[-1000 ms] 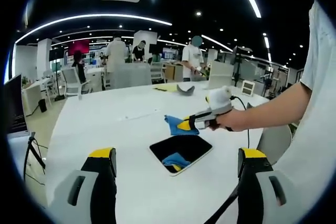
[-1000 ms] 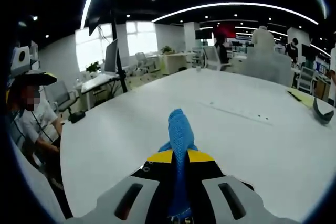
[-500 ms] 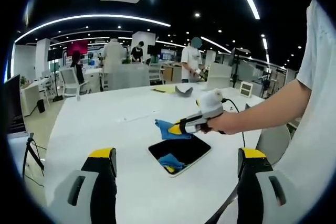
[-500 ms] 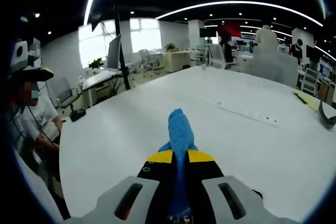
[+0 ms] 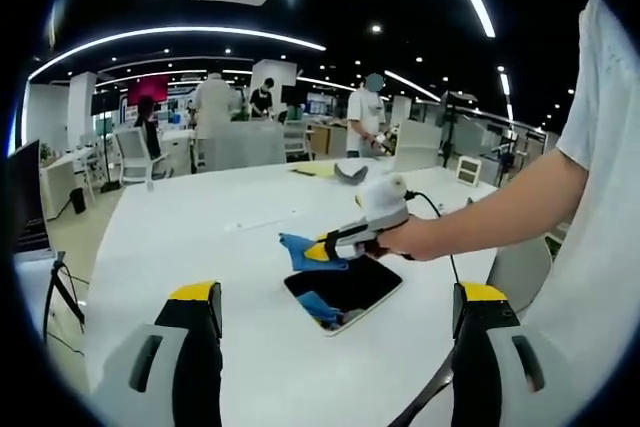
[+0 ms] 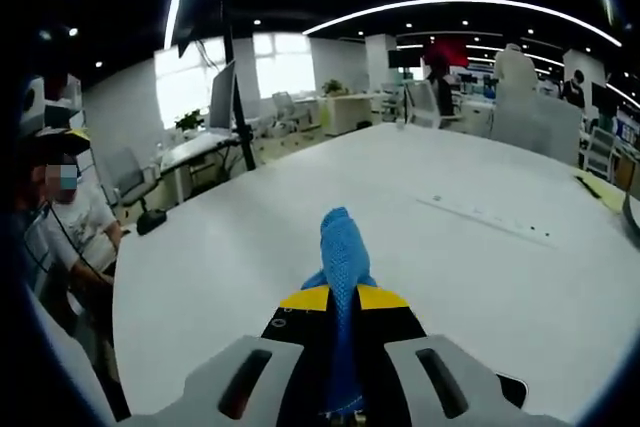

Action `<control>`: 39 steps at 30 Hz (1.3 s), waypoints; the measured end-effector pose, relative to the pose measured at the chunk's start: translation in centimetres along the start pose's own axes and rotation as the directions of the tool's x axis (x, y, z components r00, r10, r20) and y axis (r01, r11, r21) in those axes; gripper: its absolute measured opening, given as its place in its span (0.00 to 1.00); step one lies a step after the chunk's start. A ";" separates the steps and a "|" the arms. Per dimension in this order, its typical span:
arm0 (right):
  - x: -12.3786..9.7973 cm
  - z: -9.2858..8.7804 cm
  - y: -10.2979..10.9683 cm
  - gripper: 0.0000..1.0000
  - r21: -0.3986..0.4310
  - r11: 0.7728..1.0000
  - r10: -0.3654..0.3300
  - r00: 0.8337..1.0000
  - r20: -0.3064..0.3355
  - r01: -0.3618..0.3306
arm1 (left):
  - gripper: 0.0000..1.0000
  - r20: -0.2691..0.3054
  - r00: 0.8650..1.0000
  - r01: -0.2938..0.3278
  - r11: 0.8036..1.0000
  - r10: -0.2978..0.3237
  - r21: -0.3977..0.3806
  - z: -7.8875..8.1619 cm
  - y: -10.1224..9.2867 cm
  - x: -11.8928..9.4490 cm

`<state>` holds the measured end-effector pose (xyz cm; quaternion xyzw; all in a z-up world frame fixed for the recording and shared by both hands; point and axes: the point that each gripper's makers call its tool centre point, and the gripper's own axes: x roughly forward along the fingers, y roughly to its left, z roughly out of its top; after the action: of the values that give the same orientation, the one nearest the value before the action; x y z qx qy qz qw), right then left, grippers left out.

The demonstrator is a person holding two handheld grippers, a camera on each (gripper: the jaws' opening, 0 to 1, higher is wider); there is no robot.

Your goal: Wipe the mirror surface with the cleaning cloth until all visible marks leave the cleaned area.

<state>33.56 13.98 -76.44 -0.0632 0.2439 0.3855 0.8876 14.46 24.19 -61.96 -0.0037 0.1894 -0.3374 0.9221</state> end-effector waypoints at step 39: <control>3.1 -0.4 -0.2 0.03 0.021 1.000 0.023 0.999 -0.024 -0.022 | 0.96 -0.002 1.000 -0.011 1.000 0.011 -0.001 0.3 0.7 0.7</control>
<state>35.32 15.74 -78.32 -0.0559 0.2593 0.3922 0.8808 15.50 24.30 -61.98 -0.0027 0.1905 -0.3321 0.9238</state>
